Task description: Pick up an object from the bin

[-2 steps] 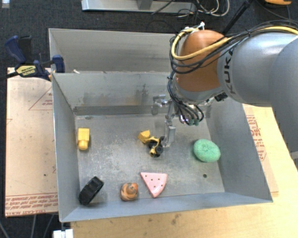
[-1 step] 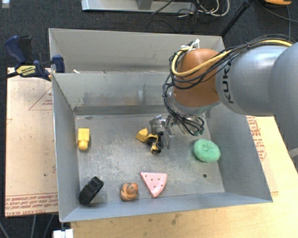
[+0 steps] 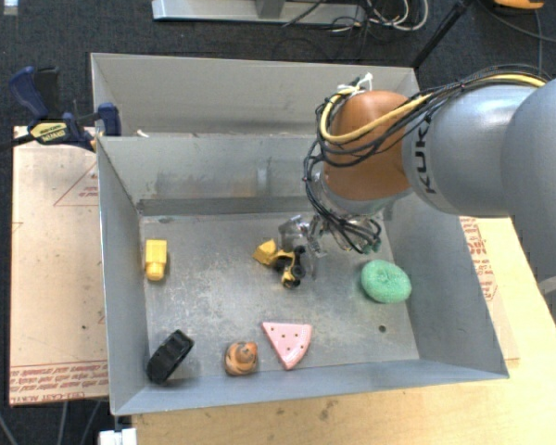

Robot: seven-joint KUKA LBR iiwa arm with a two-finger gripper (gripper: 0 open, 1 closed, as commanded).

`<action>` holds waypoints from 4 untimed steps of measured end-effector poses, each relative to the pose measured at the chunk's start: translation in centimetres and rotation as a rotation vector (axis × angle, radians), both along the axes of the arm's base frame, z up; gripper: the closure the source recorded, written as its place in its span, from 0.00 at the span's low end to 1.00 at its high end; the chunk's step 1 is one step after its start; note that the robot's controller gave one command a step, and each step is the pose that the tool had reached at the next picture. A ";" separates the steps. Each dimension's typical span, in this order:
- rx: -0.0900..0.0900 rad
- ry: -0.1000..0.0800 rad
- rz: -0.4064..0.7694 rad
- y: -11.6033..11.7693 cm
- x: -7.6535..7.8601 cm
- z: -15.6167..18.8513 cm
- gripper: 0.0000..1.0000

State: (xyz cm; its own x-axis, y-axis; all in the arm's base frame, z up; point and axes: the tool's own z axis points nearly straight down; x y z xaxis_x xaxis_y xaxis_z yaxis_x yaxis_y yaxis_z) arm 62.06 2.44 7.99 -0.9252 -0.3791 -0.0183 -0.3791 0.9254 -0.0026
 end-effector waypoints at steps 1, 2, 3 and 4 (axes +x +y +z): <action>-0.003 0.017 0.030 0.1 -0.6 4.4 1.00; -0.003 0.000 0.021 0.4 0.6 6.6 1.00; -0.003 0.021 0.033 -0.4 -0.2 3.9 1.00; -0.003 0.014 0.064 0.0 1.6 13.9 1.00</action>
Offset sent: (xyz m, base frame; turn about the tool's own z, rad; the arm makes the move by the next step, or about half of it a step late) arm 0.0145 0.0100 -0.0099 0.0193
